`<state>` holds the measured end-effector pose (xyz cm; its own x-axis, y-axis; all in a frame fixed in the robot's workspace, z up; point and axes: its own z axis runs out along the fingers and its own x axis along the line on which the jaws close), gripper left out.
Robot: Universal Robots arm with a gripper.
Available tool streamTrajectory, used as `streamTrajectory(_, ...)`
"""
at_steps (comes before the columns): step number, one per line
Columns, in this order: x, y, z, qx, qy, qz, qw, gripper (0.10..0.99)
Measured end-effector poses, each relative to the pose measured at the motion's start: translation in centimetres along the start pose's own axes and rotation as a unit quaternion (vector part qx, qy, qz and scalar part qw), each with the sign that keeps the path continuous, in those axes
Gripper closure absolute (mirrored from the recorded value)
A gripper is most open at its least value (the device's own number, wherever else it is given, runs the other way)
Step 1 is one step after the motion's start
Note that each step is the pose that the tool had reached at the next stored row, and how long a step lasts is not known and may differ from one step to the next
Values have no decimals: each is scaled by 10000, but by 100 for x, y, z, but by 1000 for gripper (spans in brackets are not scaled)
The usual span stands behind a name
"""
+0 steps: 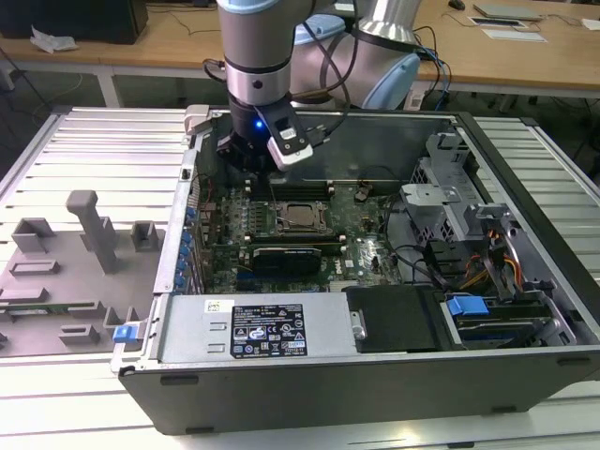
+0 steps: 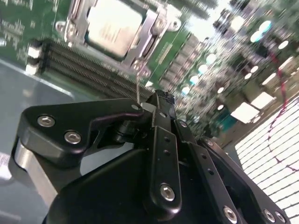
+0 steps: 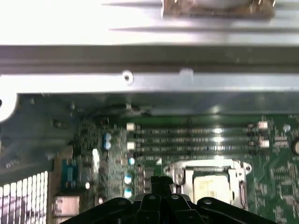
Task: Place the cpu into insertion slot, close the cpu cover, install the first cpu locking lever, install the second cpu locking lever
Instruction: 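Install the first cpu locking lever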
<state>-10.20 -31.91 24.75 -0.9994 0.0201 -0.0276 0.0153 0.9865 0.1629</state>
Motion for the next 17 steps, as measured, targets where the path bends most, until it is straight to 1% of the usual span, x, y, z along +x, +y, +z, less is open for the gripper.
streamTrajectory(2,0,0,0,-152,3,5,9999,980)
streamTrajectory(3,0,0,0,-241,3,7,9997,980)
streamTrajectory(4,0,0,0,-302,5,9,9995,980)
streamTrajectory(5,0,0,0,-419,6,12,9991,980)
streamTrajectory(6,0,0,0,-469,7,14,9989,980)
streamTrajectory(7,0,0,0,-476,7,14,9989,980)
streamTrajectory(10,-3,0,0,-477,8,15,9989,980)
streamTrajectory(11,-18,0,1,-477,7,17,9989,980)
streamTrajectory(14,-136,1,12,-477,6,20,9989,980)
streamTrajectory(16,-290,2,26,-477,7,24,9989,980)
streamTrajectory(17,-329,2,29,-477,7,25,9989,980)
